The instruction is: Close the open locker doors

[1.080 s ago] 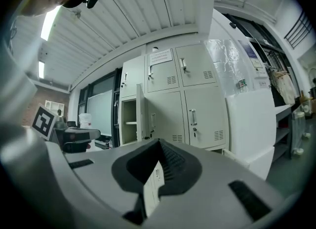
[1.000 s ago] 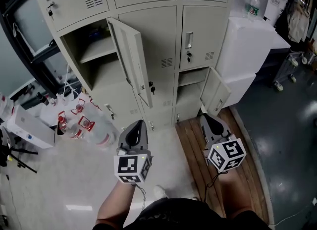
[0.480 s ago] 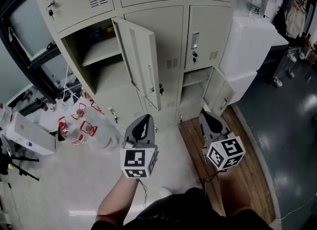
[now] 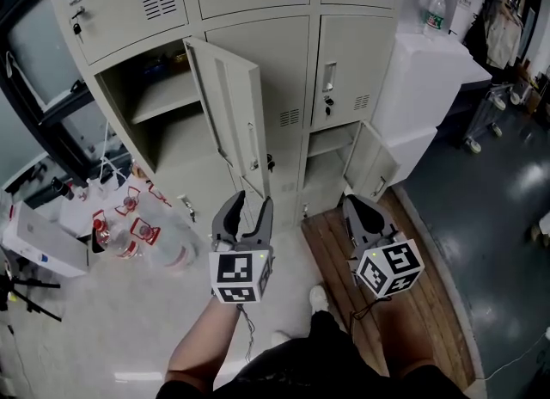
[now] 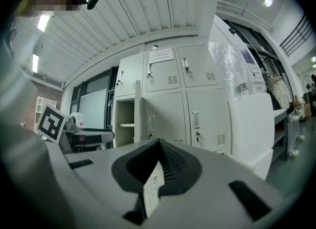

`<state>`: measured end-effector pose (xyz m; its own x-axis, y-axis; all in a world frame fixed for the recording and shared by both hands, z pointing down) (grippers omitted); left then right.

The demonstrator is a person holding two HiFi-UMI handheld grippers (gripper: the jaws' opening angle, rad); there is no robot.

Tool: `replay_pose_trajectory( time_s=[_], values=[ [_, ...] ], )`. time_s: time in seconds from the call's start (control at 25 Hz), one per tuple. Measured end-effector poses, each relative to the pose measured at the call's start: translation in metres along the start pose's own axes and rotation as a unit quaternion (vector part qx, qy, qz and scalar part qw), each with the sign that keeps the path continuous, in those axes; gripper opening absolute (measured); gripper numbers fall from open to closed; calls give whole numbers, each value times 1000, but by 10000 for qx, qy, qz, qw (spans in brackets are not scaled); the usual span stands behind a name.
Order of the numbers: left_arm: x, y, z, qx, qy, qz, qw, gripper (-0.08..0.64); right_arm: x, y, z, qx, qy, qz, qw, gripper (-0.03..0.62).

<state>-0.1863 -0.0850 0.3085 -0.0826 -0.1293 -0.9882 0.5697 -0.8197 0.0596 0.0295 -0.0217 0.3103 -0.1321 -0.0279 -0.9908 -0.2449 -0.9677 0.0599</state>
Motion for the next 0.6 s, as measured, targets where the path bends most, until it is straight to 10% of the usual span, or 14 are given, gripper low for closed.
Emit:
replay_pose_trajectory(
  time_s=[0.6],
  values=[
    [16,90,12,696,179,-204,9972,288,-1,81,-60,484,-23,-100,9988,0]
  ],
)
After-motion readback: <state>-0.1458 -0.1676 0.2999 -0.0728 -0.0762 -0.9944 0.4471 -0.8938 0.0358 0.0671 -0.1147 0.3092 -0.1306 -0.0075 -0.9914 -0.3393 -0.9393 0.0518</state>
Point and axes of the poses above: the fingertips, and each gripper's own axes: y forward along the fingers, z to its left, x out of its top, the point moved 6 cm from there along -y, backward along the fingers, and after that the axes turned 10 degrees about -y, right-handed, at the moved point
